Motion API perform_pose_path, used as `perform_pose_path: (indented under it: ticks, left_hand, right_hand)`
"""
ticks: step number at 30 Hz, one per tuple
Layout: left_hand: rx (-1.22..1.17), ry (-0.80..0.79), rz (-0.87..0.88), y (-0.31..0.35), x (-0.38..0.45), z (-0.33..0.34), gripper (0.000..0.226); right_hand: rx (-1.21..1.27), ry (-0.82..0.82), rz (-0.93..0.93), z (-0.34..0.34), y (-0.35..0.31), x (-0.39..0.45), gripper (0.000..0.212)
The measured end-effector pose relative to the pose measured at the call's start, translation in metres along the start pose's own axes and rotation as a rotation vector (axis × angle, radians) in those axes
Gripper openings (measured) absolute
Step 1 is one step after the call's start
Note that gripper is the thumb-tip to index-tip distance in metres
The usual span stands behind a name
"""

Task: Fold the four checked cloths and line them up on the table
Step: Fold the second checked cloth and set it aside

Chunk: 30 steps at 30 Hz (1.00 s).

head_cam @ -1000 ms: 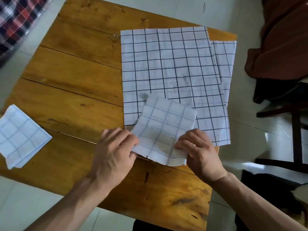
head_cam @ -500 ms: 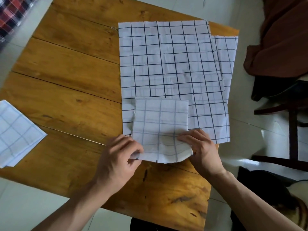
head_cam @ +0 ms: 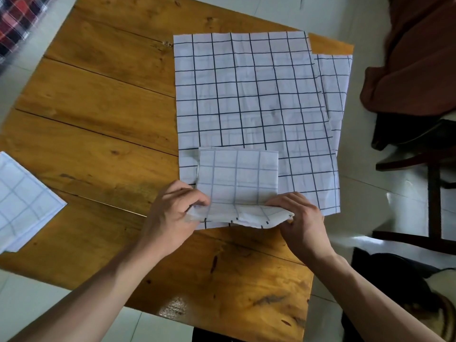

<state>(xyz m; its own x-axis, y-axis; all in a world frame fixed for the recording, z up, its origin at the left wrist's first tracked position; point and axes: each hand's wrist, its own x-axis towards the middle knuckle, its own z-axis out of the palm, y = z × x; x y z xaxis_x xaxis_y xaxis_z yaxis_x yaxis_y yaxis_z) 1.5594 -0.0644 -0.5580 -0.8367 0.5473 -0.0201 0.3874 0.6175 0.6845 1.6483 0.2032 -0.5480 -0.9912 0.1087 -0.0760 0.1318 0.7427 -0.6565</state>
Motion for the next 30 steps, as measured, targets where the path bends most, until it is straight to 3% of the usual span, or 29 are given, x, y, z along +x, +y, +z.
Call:
perform_pose_path:
  ticks: [5,8,11,15,18,30]
  left_hand:
    - [0.022,0.083,-0.054,0.005,0.001,0.002,0.015]
    - [0.003,0.105,-0.194,0.004,0.006,0.008,0.024]
    - [-0.06,0.127,-0.332,0.001,0.012,0.014,0.016]
    - [-0.029,0.145,-0.356,0.004,0.021,0.018,0.023]
    - [-0.001,0.17,-0.384,0.006,0.027,0.02,0.03]
    - [0.104,0.178,-0.405,0.014,0.035,0.02,0.026]
  right_hand:
    - [0.042,0.021,0.022,0.0,0.0,0.004,0.021]
    - [0.083,0.044,0.102,0.003,0.004,0.007,0.004]
    - [0.05,0.033,0.172,0.004,0.004,0.013,0.017]
    - [-0.007,0.021,0.203,0.003,0.0,0.022,0.029]
    - [-0.027,0.014,0.226,0.002,-0.001,0.023,0.026]
    - [-0.026,0.035,0.366,-0.004,-0.008,0.034,0.026]
